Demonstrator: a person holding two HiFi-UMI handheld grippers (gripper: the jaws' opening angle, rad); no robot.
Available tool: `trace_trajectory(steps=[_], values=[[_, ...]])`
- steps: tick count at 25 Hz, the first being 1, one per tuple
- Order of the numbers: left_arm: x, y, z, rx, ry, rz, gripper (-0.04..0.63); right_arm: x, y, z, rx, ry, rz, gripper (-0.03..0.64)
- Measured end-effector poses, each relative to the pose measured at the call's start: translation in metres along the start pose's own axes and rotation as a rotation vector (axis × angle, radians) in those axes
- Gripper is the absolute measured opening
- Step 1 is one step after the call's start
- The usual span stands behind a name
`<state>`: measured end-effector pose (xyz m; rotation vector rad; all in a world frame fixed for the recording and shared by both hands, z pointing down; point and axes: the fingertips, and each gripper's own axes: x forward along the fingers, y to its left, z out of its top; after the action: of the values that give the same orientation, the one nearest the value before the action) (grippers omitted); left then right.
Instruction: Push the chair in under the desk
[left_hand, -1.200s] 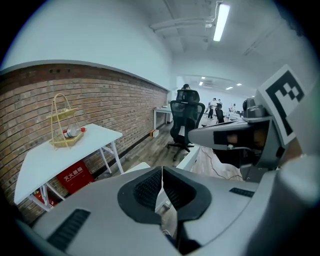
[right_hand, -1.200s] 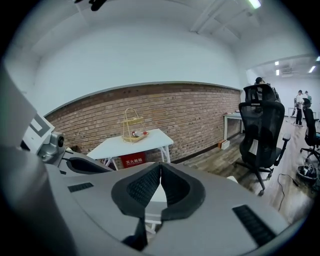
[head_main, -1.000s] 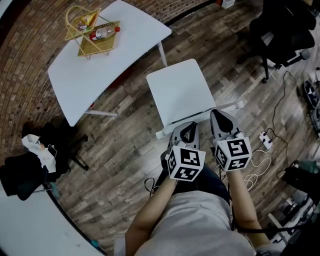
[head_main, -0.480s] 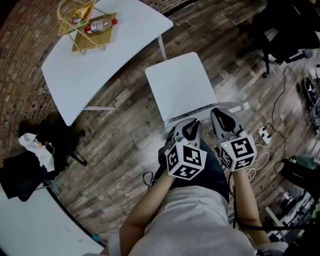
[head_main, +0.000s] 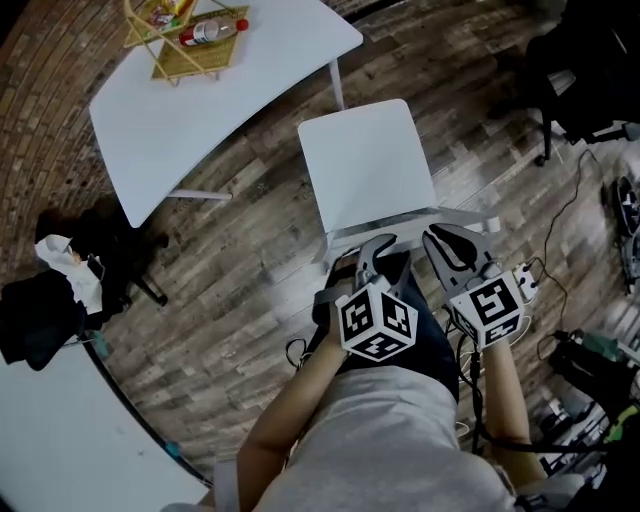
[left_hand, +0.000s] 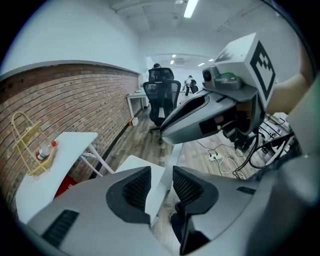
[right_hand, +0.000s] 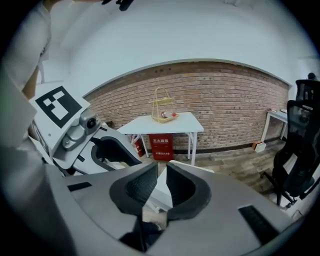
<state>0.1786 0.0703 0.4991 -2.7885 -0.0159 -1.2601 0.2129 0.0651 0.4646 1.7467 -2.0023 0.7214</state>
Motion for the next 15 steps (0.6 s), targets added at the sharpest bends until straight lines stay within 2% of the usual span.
trace_trajectory(steps=[2, 4, 7, 12, 15], values=[[0.002, -0.005, 0.001, 0.018, 0.012, -0.013, 0.143, 0.002, 0.005, -0.002, -0.032, 0.031, 0.072, 0.143], [0.004, -0.008, -0.002, 0.078, 0.045, -0.01, 0.143, 0.004, 0.011, -0.003, -0.097, 0.07, 0.133, 0.149], [0.011, -0.004, -0.009, 0.178, 0.129, 0.033, 0.143, 0.006, 0.014, -0.007, -0.247, 0.136, 0.193, 0.179], [0.022, -0.003, -0.018, 0.18, 0.207, 0.02, 0.166, 0.01, 0.022, -0.021, -0.429, 0.207, 0.33, 0.218], [0.028, -0.006, -0.021, 0.214, 0.244, 0.003, 0.175, 0.012, 0.023, -0.037, -0.58, 0.305, 0.39, 0.222]])
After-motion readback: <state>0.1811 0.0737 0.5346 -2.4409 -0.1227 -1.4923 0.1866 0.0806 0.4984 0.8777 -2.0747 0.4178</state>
